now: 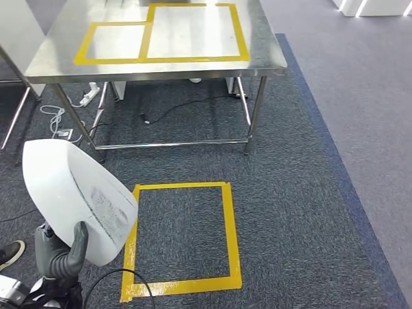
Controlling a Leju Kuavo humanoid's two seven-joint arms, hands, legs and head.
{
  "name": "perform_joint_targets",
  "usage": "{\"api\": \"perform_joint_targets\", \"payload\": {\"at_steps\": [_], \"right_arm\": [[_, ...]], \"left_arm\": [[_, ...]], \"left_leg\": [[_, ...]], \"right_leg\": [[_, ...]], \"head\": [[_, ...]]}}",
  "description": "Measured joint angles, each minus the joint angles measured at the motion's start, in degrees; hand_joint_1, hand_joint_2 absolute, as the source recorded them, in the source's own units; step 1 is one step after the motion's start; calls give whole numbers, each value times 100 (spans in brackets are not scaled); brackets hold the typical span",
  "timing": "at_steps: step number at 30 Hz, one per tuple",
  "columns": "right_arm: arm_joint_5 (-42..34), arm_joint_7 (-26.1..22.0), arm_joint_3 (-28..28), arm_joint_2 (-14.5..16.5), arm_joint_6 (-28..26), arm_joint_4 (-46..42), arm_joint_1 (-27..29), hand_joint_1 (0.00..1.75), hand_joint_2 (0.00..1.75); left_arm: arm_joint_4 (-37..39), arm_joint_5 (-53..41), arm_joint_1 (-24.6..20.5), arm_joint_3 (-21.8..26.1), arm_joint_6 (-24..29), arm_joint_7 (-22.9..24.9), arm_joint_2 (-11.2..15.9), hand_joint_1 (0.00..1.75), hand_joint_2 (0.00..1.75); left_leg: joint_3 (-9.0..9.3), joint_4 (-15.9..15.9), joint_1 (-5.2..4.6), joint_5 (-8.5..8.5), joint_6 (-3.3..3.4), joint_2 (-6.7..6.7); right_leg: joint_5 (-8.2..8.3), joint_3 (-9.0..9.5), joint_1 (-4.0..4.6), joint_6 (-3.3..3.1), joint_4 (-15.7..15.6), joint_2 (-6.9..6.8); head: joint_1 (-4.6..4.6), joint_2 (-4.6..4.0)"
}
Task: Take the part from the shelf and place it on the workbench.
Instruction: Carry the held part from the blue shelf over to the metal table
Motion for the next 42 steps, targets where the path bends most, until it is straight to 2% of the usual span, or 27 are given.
{"api": "perform_joint_targets", "payload": {"at_steps": [2, 3, 4, 6, 8, 10, 11, 12, 14, 16, 18, 19, 20, 22, 23, 25, 28, 30, 33, 34, 35, 36, 37, 39, 40, 41, 42], "right_arm": [[0, 1, 0, -1, 1, 1, 20, 0, 0], [0, 2, 0, -1, 2, 2, 37, 0, 0], [0, 3, 0, -2, 1, 2, 53, 0, 0], [0, 3, 0, -2, 1, 2, 67, 0, 0], [-6, 0, 0, -2, 0, 3, 60, 0, 0], [-48, -20, -15, -2, -1, 3, 38, 0, 0], [-73, -30, -27, -2, -4, 2, 26, 0, 0], [-97, -36, -44, -2, -7, 2, 18, 0, 0], [-116, -34, -69, -1, -7, 2, 20, 0, 0], [-121, -25, -96, 0, 7, 2, 34, 0, 0], [-122, -3, -124, 0, 22, 2, 59, 0, 0], [-122, 8, -136, 0, 32, 2, 70, 0, 0], [-122, 16, -140, 0, 44, 2, 75, 0, 0], [-120, 23, -144, 1, 72, 2, 72, 0, 0], [-119, 27, -145, 1, 82, 2, 67, 0, 0], [-117, 37, -148, 2, 98, 2, 51, 0, 0], [-113, 58, -153, 2, 134, 1, 34, 0, 0], [-110, 67, -158, 2, 155, 1, 22, 0, 0], [-109, 70, -166, 2, 163, 2, 25, 0, 0], [-109, 71, -166, 2, 163, 2, 40, 0, 0], [-109, 71, -167, 2, 163, 2, 56, 0, 0], [-109, 71, -167, 2, 163, 2, 71, 0, 0], [-108, 70, -168, 2, 164, 3, 84, 0, 0], [-108, 73, -169, 0, 168, 13, 107, 0, 0], [-106, 76, -170, -1, 172, 16, 107, 0, 0], [-105, 80, -170, -2, 176, 17, 98, 0, 0], [-103, 83, -170, -2, 180, 15, 79, 0, 0]], "left_arm": [[-3, -8, -11, -9, 1, 1, -3, 175, 175], [-3, -11, -6, -11, 1, 1, -3, 175, 175], [-3, -11, -3, -11, 1, 2, -3, 175, 175], [-3, -11, 0, -13, 1, 2, -3, 175, 175], [-3, -11, 1, -22, 3, 2, -3, 175, 175], [-3, -9, 13, -36, 23, 2, -1, 175, 175], [-3, -6, 24, -41, 39, 2, 1, 175, 175], [-4, -3, 36, -43, 59, 2, 5, 175, 175], [-13, 5, 37, -48, 88, 2, 14, 175, 175], [-19, 18, 18, -62, 105, 2, 22, 175, 175], [-18, 28, 14, -77, 110, 2, 33, 175, 175], [-18, 32, 16, -80, 111, 2, 39, 175, 175], [-18, 33, 18, -82, 111, 2, 43, 175, 175], [-18, 36, 16, -83, 114, 2, 49, 175, 175], [-19, 39, 13, -85, 114, 2, 50, 175, 175], [-24, 45, 7, -93, 114, 4, 54, 175, 175], [-32, 50, 11, -104, 111, 5, 58, 175, 175], [-33, 54, 1, -114, 108, 3, 57, 175, 175], [-33, 56, -6, -140, 102, 2, 56, 175, 175], [-33, 55, -4, -145, 103, 2, 56, 175, 175], [-33, 54, -3, -148, 102, 2, 57, 175, 175], [-33, 54, -2, -150, 102, 2, 57, 175, 175], [-33, 55, -1, -152, 102, 2, 58, 175, 175], [-30, 60, 4, -158, 102, 3, 60, 175, 175], [-27, 63, 5, -161, 102, 5, 61, 175, 175], [-26, 65, 2, -164, 101, 7, 61, 175, 175], [-27, 66, -5, -170, 100, 8, 61, 175, 175]], "left_leg": [[-2, -2, 6, 1, 27, -145], [2, -1, 5, 0, 29, -230], [8, 1, 5, -1, 30, -316], [28, 3, 7, -4, 24, -486], [28, 21, -6, -13, -6, -616], [4, 27, -3, -11, -72, -703], [-7, 21, 9, -6, -109, -740], [-9, 25, 19, -10, -147, -723], [-90, 220, 12, -127, -210, -490], [-386, 836, 11, -423, -258, -206], [-726, 1490, 31, -632, -285, -128], [-782, 1580, 37, -586, -288, -119], [-726, 1443, 40, -430, -279, -116], [-391, 749, 26, -33, -221, -98], [-221, 406, 10, 50, -185, -82], [-46, 76, -23, -15, -120, -58], [94, -45, -12, -103, -21, -83], [237, -86, 3, -146, 36, -91], [395, -95, -9, -294, 78, -97], [466, -96, -10, -359, 80, -107], [562, -96, -11, -437, 78, -119], [674, -96, -13, -525, 72, -130], [780, -97, -16, -615, 63, -136], [981, -99, -26, -817, 24, -145], [1056, -118, -23, -902, -9, -151], [1136, -119, -14, -950, -50, -157], [1183, -86, -2, -943, -91, -162]], "right_leg": [[-299, -401, -3, -5, 778, 214], [-313, -537, -2, -9, 986, 240], [-218, -581, -2, -15, 989, 254], [239, -371, -10, -38, 370, 345], [535, -90, -29, -68, -337, 551], [542, 29, -28, -106, -566, 657], [546, 53, -22, -134, -584, 636], [557, 81, -26, -169, -600, 602], [570, 123, -45, -233, -639, 525], [538, 160, -51, -273, -655, 437], [484, 199, -48, -285, -654, 351], [453, 231, -48, -281, -654, 316], [425, 273, -48, -273, -654, 289], [352, 359, -47, -241, -660, 254], [310, 381, -40, -210, -664, 245], [261, 433, -31, -129, -685, 226], [274, 540, -34, -13, -632, 211], [207, 286, -39, 13, -215, 232], [-116, -547, -33, 21, 809, 254], [-246, -759, -30, 25, 954, 255], [-308, -888, -28, 27, 918, 254], [-235, -940, -28, 23, 715, 254], [-22, -943, -28, 9, 425, 254], [717, -902, -12, -43, -136, 253], [961, -852, 10, -75, -269, 255], [1083, -794, 34, -111, -331, 258], [1010, -713, 52, -149, -342, 261]], "head": [[19, 0], [18, 0], [18, 0], [19, 0], [17, 0], [13, 0], [11, 0], [13, 0], [-10, 0], [-35, 0], [-36, 0], [-36, 0], [-37, 0], [-36, 0], [-38, 0], [-42, 0], [-28, 0], [9, 1], [49, 0], [56, 0], [62, 0], [70, 0], [74, 0], [67, 0], [55, 0], [50, 0], [52, 0]]}}
